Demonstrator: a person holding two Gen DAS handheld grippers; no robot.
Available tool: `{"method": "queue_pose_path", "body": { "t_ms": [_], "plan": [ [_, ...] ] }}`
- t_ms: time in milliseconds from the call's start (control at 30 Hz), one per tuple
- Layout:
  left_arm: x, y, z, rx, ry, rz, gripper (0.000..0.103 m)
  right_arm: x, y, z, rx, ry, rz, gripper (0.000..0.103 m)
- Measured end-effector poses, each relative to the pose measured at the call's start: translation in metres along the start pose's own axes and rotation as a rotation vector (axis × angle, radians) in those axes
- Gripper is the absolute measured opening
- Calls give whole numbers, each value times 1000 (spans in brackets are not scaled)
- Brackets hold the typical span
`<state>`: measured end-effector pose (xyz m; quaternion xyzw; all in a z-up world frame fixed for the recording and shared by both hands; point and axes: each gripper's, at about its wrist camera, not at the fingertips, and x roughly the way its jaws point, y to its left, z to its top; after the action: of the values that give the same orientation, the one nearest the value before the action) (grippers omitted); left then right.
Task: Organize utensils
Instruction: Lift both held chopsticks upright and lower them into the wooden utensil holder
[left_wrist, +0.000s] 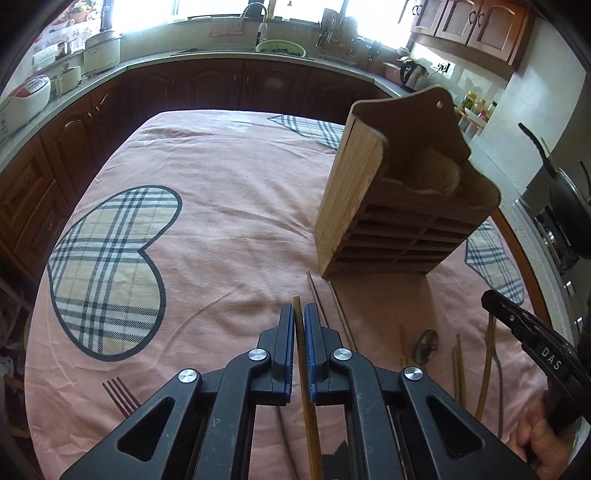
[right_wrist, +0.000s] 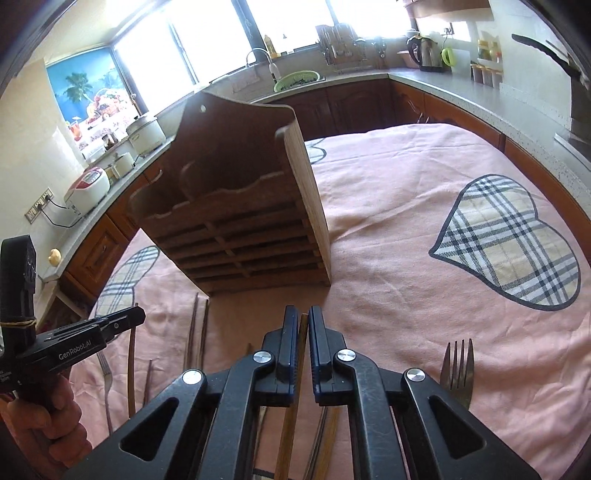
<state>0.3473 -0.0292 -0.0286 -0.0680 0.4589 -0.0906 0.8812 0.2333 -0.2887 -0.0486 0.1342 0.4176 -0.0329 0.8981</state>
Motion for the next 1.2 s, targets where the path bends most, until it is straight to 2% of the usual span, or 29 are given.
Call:
{"method": "queue_pose_path", "body": {
  "t_ms": [367, 600, 1200],
  "plan": [
    [-99, 5, -21, 2, -106, -80, 3, -49, 23, 3, -17, -82, 52, 5],
    [-145, 3, -36, 22, -165, -107, 3, -86, 34, 7, -49, -142, 72, 4],
    [-213, 5, -56, 45, -283, -148, 3, -145, 48, 6, -91, -258, 99, 4]
  ]
}}
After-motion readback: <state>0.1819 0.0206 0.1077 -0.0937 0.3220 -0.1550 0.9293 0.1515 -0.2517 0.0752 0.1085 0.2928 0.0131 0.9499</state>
